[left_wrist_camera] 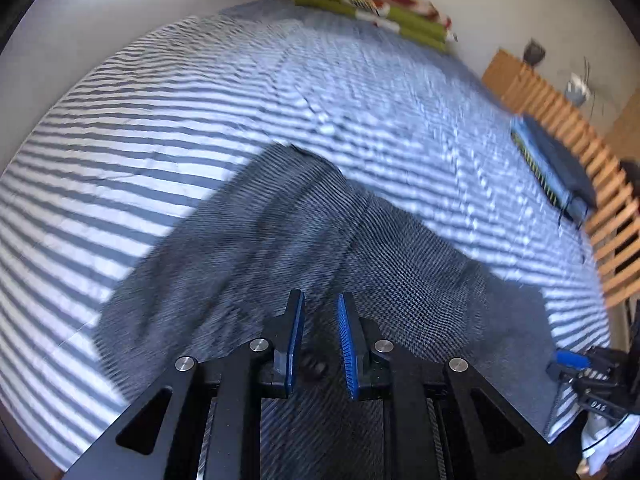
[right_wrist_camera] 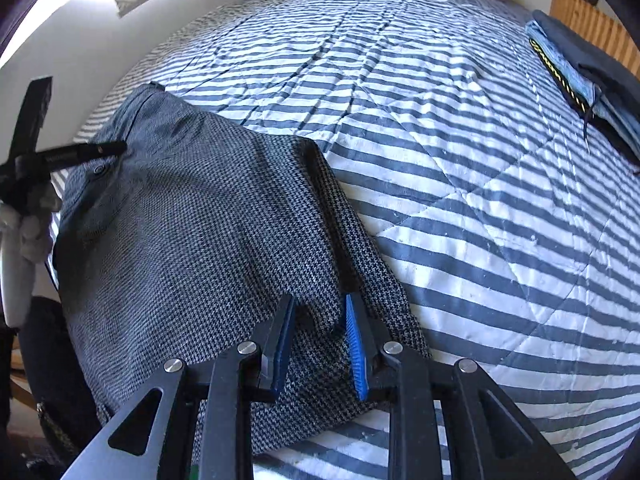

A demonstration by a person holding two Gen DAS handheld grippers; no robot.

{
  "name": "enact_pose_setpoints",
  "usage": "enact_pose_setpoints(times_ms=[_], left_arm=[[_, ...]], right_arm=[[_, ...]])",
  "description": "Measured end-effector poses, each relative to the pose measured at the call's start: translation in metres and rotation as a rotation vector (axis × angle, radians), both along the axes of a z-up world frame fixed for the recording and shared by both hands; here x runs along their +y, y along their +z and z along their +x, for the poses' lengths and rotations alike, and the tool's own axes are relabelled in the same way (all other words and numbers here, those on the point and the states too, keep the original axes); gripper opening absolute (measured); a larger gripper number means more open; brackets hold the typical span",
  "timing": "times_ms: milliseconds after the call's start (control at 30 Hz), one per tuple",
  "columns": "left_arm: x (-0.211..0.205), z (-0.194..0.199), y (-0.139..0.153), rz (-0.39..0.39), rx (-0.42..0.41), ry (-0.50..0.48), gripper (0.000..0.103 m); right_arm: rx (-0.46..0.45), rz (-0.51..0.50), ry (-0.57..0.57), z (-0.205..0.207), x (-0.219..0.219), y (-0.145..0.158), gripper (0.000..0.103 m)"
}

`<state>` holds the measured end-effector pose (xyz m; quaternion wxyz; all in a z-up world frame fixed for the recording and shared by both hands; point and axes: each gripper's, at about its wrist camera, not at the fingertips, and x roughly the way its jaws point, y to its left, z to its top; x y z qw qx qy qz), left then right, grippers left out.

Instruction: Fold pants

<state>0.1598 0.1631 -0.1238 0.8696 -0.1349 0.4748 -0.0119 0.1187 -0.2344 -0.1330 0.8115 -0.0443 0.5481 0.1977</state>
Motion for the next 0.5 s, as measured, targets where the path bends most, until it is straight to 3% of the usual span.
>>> enact_pose_setpoints(times_ms=[233,333,500], left_arm=[[0.021,-0.079,0.029,-0.101,-0.046,0.066,0.019],[0.008,-0.100,0.019,-0.121,-0.035,0.084,0.019],[-0.029,-0.120,-0.011,-0.115,-0.003,0.092,0.019]], right_arm=[[-0.105,0.058,0.124,0.007,0.024,0.048,0.025],[-0.115,0.088,0.178,0.021,0.055,0.053,0.025],[-0.091,0.064,0.272,0.035,0.109,0.031,0.025]])
